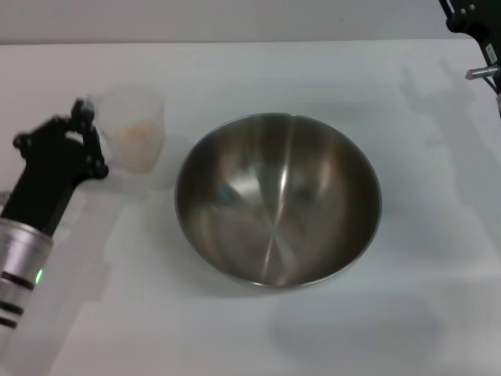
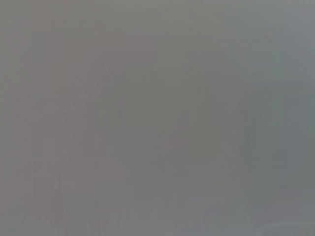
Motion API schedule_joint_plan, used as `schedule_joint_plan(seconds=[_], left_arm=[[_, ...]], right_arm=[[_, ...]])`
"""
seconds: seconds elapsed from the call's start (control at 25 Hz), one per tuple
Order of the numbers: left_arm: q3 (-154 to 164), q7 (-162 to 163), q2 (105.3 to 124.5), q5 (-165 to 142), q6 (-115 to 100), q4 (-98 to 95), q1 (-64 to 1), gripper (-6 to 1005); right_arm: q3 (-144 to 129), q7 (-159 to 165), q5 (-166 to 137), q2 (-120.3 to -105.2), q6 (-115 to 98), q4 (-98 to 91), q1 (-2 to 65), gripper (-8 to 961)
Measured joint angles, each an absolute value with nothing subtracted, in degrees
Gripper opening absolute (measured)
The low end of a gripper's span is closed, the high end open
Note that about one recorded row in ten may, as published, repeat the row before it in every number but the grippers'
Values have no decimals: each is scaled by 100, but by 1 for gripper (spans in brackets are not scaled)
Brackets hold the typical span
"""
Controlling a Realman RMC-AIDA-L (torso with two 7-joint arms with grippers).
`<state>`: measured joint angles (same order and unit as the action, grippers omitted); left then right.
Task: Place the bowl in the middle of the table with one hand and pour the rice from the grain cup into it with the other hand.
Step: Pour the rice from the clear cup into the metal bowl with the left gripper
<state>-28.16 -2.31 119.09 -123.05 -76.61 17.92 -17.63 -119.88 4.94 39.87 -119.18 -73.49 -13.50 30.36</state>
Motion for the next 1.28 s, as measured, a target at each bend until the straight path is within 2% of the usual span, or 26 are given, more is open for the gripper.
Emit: schedule_joint_plan(seconds=[0.12, 0.16, 0.36, 1.28], left_arm=[[-2832, -649, 11909, -12310, -7870, 1793, -1863, 22], [-2713, -1927, 11909, -12429, -8257, 1793, -2127, 22], [-2577, -4239, 11916, -12861, -8446, 1905, -2316, 22], [-2408, -9969, 11918, -14263, -8139, 2133, -2402, 24]], right_arm=[[-11988, 494, 3993, -11918, -7352, -1339, 3031, 695], [-11988, 494, 3993, -11918, -7355, -1338, 3031, 695], [-11988, 493, 3993, -11918, -7361, -1347, 3032, 695], [-11979, 445, 3983, -11910, -7375, -1252, 3023, 694]])
